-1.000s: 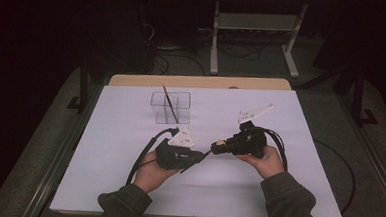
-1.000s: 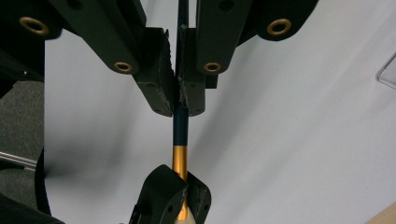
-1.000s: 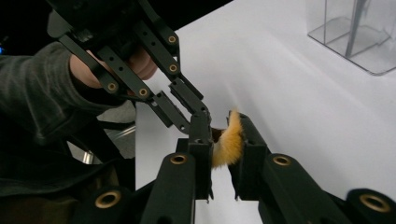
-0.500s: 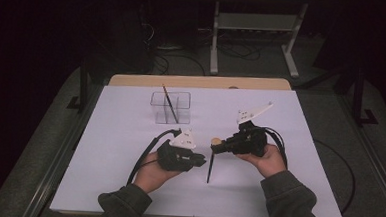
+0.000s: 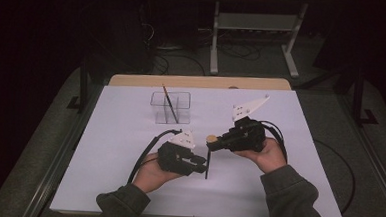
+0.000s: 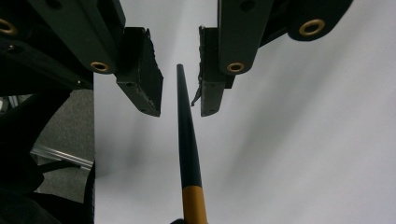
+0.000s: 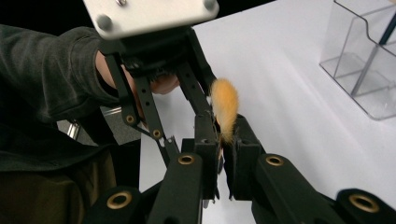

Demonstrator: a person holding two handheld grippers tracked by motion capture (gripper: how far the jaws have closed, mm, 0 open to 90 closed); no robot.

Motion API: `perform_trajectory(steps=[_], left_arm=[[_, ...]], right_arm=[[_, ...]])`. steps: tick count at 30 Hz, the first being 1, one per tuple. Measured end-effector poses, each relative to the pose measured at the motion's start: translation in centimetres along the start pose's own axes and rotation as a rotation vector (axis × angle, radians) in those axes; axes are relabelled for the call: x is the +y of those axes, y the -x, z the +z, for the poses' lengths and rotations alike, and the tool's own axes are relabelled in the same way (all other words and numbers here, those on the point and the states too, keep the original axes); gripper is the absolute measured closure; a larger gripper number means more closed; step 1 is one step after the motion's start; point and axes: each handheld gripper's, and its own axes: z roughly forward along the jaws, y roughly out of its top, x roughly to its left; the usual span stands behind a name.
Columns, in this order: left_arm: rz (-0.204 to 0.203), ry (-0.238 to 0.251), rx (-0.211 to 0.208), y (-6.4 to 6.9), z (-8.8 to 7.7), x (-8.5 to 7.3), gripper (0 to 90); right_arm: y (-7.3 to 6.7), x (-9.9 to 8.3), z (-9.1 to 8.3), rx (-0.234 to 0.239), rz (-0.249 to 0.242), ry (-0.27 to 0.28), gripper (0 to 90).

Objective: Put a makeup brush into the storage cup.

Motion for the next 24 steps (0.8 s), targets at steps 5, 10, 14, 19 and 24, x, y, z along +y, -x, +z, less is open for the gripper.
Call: perform_trajectory(steps=[5,10,14,19,24], left_arm=[[-0.014,0.008,-0.009,0.0,0.0,0.0,71.0],[-0.016,0.011,-0.021,-0.1,0.0,0.0,80.7],[-0.039,0.018,-0.032,-0.2,-0.1,-0.1,82.3],[-0.05,0.032,-0.029,-0.4,-0.1,-0.3,83.6],[-0.066,0.053,-0.016,-0.5,-0.4,-0.4,83.7]], right_arm=[[-0.4,0.8,0.4,0.01,-0.026,-0.015,83.6],[-0.7,1.4,0.8,0.014,-0.057,-0.023,83.6],[-1.0,1.5,1.0,0.023,-0.064,-0.022,83.6],[-1.2,1.5,1.2,0.013,-0.076,-0.009,82.7],[-1.2,1.4,1.4,-0.003,-0.064,0.014,74.1]])
